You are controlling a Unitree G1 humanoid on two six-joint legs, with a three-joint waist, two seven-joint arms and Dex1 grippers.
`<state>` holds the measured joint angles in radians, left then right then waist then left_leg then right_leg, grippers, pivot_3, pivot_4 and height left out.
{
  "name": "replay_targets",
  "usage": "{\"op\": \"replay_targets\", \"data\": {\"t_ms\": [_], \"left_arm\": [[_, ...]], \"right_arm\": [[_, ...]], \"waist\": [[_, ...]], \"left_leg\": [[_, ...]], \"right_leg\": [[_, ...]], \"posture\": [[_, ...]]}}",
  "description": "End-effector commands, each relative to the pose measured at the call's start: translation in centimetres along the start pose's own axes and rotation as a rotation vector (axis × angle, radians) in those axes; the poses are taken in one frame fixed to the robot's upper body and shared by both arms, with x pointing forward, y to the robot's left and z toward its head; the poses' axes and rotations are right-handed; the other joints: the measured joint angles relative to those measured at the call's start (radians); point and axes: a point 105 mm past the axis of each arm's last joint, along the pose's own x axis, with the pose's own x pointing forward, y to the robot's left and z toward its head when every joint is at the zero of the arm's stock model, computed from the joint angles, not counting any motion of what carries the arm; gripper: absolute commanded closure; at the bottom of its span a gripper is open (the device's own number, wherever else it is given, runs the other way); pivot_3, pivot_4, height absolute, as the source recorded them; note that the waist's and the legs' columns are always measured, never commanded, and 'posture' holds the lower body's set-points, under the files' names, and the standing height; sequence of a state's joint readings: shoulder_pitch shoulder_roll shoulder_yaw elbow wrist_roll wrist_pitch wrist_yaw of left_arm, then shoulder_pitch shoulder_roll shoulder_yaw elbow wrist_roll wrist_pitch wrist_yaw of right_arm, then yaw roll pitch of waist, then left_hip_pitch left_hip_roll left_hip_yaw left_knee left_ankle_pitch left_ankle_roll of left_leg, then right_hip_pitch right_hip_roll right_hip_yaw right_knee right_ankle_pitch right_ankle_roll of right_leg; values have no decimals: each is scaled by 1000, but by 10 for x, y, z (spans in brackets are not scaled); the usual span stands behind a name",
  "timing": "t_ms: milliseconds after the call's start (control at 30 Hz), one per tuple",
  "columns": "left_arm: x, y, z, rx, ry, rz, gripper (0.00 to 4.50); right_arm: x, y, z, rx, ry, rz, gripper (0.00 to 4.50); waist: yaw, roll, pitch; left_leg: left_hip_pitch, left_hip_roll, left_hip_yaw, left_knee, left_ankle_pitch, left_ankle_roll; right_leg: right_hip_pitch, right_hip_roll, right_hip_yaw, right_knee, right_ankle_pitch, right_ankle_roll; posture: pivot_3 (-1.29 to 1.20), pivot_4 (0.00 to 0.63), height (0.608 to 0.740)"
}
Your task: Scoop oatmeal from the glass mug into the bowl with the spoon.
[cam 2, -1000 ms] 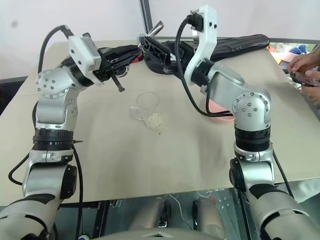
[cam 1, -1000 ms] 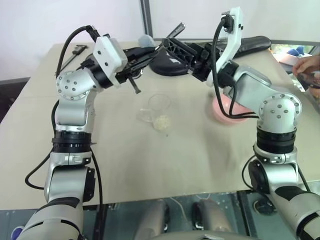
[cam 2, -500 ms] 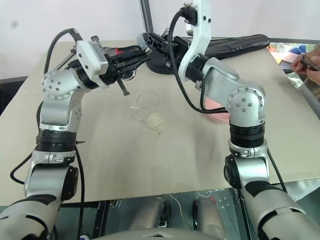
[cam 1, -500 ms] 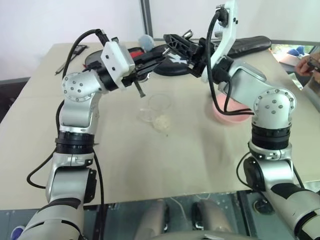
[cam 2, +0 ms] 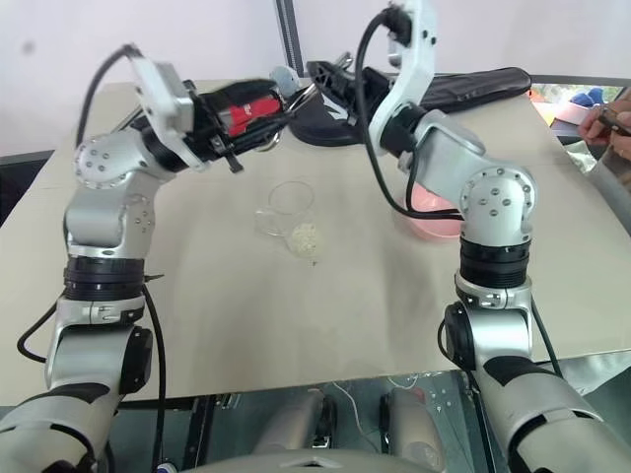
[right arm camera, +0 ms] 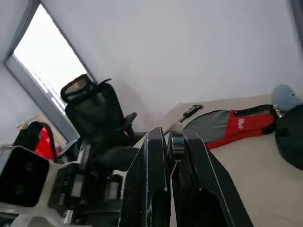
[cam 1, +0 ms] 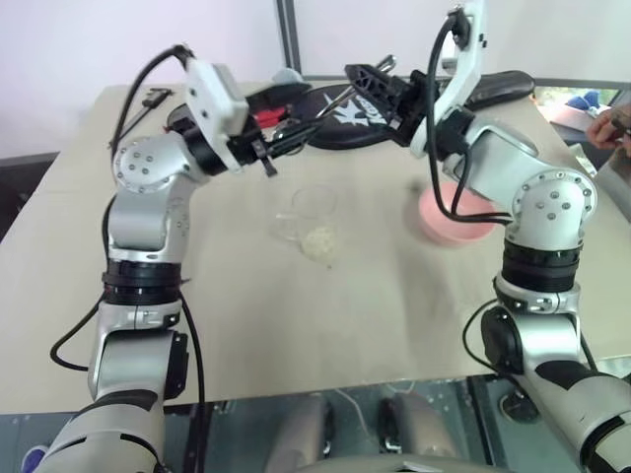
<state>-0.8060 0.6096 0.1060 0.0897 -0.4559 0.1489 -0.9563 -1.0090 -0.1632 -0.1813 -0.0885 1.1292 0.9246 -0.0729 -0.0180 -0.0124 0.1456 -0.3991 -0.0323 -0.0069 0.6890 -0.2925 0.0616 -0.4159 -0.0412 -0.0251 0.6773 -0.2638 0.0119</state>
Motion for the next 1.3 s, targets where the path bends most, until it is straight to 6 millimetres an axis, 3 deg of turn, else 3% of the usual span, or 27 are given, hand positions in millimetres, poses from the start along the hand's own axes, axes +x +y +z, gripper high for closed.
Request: {"op": "replay_targets", "data": {"t_ms": [33,67,100,233,533,833,1033,1300], "left_arm": [[-24,19,15,-165,-15,91,795],[-33,23,14,-226,-13,126,196],[-43,27,12,-277,-9,165,56],[-75,28,-2,-391,45,270,56],[-125,-23,-73,-402,360,267,56],[-114,-60,-105,-348,425,204,56],[-98,-66,-114,-286,400,279,56],[-75,-74,-119,-267,384,354,56]], "right_arm": [[-6,-3,41,33,-154,-24,4500],[-8,-7,45,39,-171,-43,4500],[-11,-12,49,41,-185,-65,4500],[-23,-26,60,54,-228,-120,4500],[-56,-39,68,71,-269,-190,4500],[-89,-29,65,51,-290,-223,4500],[-106,-24,59,48,-298,-260,4500],[-109,-22,52,69,-298,-276,4500]], "waist": [[-6,0,0],[-9,0,0],[-13,1,0],[-20,1,1],[-14,2,1],[5,3,2],[6,4,1],[6,4,1]], "left_leg": [[0,0,0,0,0,0],[0,0,0,0,0,0],[0,0,0,-1,0,0],[0,0,0,-1,0,0],[0,1,0,-3,0,-1],[0,1,0,-4,0,-1],[0,1,1,-5,0,0],[0,1,1,-5,0,0]], "right_leg": [[-1,0,0,0,0,0],[-1,0,0,0,0,0],[-1,0,0,0,0,0],[-1,0,1,0,0,0],[-1,0,1,-2,0,0],[-1,-2,1,-2,0,0],[-1,-2,1,-4,0,0],[0,-2,1,-3,0,0]], "posture": [[0,150,740],[0,150,740],[0,150,740],[0,150,740],[0,150,740],[0,150,740],[0,150,740],[0,150,740]]}}
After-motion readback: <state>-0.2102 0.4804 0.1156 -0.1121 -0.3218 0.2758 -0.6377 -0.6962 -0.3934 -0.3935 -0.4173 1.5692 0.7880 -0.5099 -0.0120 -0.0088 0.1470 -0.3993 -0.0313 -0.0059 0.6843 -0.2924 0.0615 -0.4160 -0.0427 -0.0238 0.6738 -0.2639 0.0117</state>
